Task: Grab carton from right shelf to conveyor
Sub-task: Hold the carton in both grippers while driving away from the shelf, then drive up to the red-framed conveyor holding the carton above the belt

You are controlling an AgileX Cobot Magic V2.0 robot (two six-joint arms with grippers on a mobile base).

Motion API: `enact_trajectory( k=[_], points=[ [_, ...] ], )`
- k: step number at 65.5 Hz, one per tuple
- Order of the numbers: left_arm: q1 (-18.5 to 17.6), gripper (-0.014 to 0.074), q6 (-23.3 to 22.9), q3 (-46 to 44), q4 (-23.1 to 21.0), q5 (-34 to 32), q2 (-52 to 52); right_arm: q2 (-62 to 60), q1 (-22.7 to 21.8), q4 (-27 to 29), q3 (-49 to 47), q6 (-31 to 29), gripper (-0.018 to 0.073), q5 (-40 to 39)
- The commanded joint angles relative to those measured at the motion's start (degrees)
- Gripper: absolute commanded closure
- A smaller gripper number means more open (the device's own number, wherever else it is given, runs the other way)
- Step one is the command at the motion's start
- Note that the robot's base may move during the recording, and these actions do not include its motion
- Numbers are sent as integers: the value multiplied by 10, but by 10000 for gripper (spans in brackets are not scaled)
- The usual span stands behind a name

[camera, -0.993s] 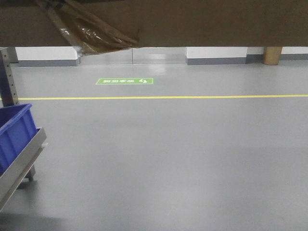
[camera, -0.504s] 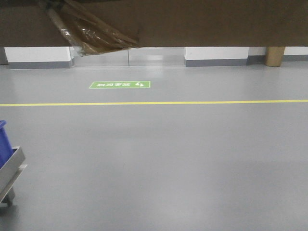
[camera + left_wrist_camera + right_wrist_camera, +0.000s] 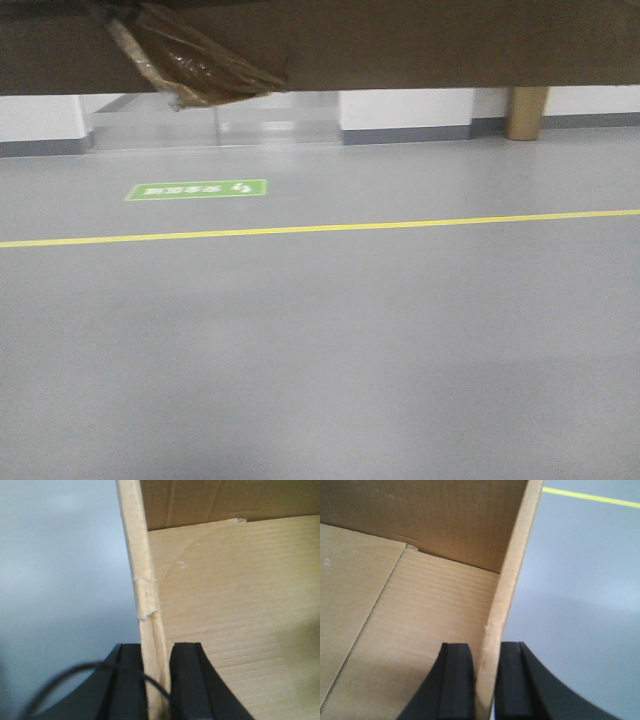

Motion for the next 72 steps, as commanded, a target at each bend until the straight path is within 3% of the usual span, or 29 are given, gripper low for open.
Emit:
enact_trajectory(
  k=[1, 41, 72],
  points=[
    [-7, 614, 0, -7, -31, -30, -5, -7, 2, 15, -2, -10, 624, -63],
    [-7, 614, 0, -7, -9, -30, -5, -7, 2, 15, -2, -10, 624, -110],
    [-7, 614, 0, -7, 99, -30, -5, -7, 2, 15, -2, -10, 624, -110]
  ],
)
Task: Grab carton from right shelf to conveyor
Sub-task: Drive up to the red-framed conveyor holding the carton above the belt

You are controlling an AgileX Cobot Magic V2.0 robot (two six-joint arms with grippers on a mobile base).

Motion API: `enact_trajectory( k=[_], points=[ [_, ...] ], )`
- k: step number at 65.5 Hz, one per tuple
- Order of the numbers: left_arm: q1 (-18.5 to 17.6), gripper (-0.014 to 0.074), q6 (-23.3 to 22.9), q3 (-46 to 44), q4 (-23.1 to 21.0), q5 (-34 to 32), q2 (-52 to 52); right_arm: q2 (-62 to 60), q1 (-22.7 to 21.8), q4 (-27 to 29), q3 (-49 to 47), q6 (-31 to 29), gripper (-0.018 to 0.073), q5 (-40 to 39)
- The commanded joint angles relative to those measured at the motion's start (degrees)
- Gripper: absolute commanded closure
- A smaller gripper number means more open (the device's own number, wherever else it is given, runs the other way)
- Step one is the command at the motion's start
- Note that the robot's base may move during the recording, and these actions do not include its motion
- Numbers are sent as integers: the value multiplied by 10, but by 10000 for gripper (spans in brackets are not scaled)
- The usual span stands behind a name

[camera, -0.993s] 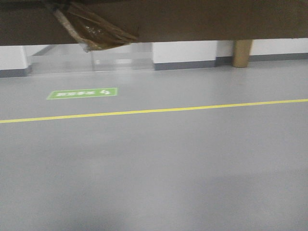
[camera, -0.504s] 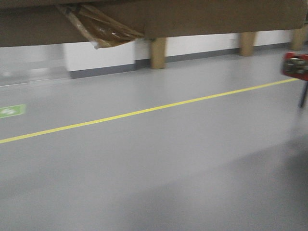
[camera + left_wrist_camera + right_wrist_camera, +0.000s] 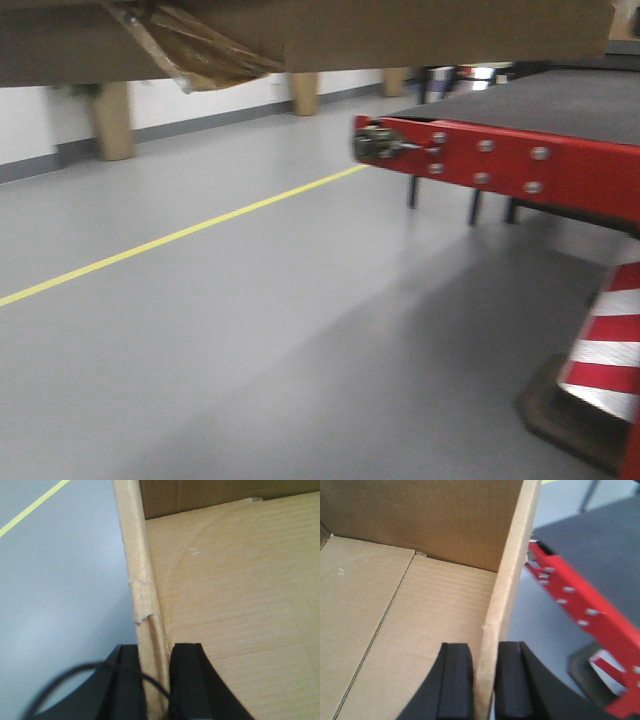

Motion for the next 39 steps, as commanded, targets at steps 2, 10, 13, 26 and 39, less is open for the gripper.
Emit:
enact_trajectory(
  k=[2, 10, 13, 26, 39],
  points=[
    [-3, 614, 4, -7, 39, -21, -5, -9, 2, 16, -4, -8, 624, -40],
    [-3, 614, 4, -7, 72, -21, -5, -9, 2, 16, -4, -8, 624, -40],
    [-3, 614, 4, -7, 83, -21, -5, -9, 2, 16, -4, -8, 624, -40],
    [-3, 614, 4, -7, 117, -21, -5, -9, 2, 16, -4, -8, 624, -40],
    [-3, 614, 4, -7, 121, -21, -5, -9, 2, 16, -4, -8, 624, -40]
  ],
)
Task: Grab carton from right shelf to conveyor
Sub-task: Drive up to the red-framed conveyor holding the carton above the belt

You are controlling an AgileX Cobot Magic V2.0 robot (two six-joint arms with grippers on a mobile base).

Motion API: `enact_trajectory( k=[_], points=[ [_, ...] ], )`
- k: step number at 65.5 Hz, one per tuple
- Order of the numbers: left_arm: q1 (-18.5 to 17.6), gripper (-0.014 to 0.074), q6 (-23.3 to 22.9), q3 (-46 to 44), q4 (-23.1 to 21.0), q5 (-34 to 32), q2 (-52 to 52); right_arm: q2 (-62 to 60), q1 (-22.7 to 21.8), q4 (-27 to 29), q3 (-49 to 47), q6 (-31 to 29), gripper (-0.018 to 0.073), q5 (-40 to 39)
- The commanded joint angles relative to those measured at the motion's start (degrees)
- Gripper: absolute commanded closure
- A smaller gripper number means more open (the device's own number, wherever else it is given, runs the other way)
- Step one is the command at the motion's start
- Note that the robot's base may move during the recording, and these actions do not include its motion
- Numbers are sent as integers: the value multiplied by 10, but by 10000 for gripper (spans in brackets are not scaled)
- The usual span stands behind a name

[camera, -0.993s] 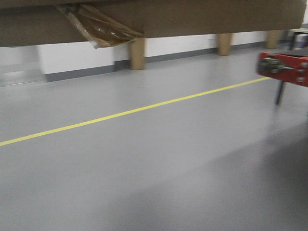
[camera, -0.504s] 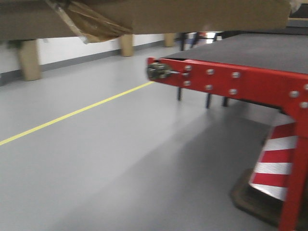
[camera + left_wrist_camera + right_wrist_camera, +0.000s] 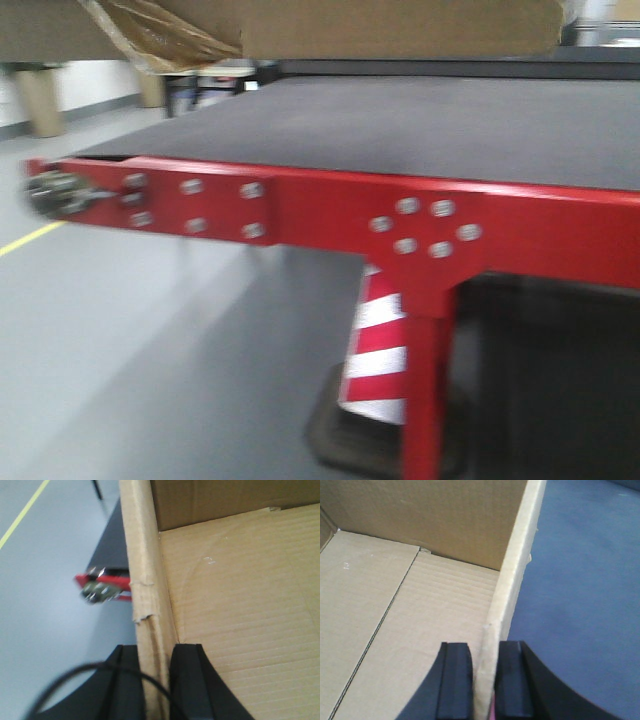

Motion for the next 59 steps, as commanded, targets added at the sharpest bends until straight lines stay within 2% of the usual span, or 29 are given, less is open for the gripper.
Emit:
enact_trajectory(
  k=[1, 59],
  points=[
    [0, 614, 4, -5, 51, -12, -4, -11, 2, 8, -5, -10, 624, -23],
    [0, 614, 4, -5, 51, -12, -4, -11, 2, 8, -5, -10, 624, -23]
  ],
)
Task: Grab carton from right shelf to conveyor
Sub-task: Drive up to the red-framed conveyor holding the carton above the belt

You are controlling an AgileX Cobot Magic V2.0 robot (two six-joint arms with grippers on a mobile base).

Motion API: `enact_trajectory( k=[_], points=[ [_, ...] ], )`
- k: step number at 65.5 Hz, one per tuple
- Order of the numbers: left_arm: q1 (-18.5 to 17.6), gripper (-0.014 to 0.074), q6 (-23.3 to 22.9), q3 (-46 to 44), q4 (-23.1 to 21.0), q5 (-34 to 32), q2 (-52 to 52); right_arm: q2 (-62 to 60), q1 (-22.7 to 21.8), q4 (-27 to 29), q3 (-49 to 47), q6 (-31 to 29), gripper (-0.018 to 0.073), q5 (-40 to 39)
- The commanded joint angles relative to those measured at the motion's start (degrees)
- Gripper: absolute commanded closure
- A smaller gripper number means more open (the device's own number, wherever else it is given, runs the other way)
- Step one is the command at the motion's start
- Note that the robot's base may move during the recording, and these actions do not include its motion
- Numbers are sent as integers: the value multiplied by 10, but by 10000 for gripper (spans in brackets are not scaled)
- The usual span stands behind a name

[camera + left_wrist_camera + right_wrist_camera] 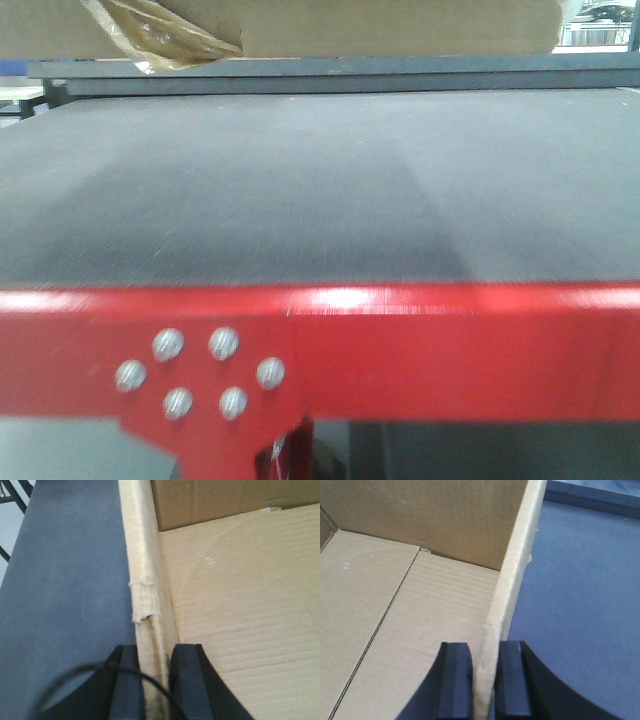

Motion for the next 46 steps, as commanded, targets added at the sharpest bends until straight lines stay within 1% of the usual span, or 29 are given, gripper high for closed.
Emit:
enact_trajectory(
  k=[1, 46],
  points=[
    [1, 614, 4, -5, 49, -10, -4, -11, 1, 8, -5, -10, 624, -22],
    [1, 614, 4, -5, 49, -10, -4, -11, 1, 8, -5, -10, 624, -22]
  ],
)
